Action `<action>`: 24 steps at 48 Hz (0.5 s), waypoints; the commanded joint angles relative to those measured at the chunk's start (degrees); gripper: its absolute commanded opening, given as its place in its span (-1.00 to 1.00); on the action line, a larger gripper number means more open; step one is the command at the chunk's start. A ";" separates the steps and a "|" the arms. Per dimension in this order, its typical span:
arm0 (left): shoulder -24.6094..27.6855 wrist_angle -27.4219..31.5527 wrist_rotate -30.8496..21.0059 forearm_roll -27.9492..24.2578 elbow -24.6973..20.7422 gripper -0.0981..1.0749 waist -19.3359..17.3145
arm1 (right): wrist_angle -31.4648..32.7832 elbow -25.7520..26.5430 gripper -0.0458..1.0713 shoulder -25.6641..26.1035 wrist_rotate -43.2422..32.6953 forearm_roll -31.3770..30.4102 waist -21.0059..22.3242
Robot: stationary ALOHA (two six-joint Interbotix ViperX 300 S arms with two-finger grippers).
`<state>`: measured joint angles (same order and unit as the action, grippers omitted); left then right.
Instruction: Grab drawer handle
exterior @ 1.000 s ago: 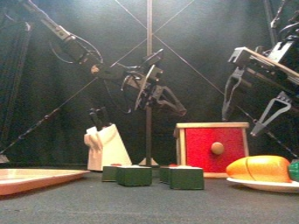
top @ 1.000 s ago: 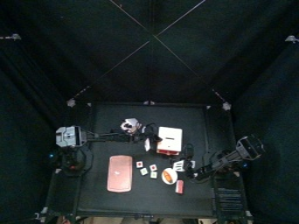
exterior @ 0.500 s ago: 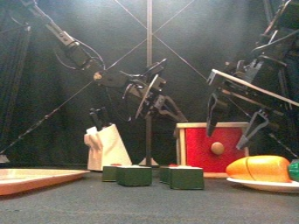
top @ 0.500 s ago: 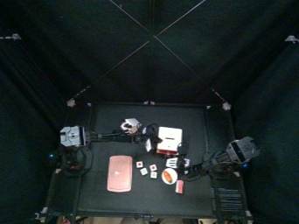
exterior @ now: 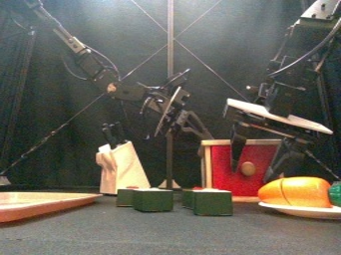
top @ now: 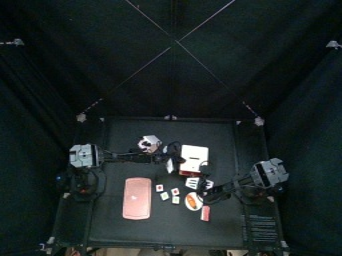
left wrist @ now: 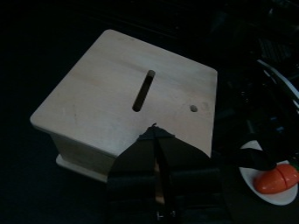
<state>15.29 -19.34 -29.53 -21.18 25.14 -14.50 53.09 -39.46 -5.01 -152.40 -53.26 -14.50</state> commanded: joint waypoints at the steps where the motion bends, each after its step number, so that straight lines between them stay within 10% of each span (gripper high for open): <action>1: -0.26 -0.18 0.09 0.18 -1.58 -0.34 -0.18 | 0.35 0.26 0.63 1.23 0.00 -0.35 0.79; 24: 0.09 -0.18 0.00 0.09 -1.58 -0.34 -0.26 | 0.09 -2.37 0.16 3.25 0.09 0.18 2.11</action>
<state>15.82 -19.42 -29.53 -21.09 24.70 -14.50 53.09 -41.84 -4.04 -152.40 -53.09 -13.10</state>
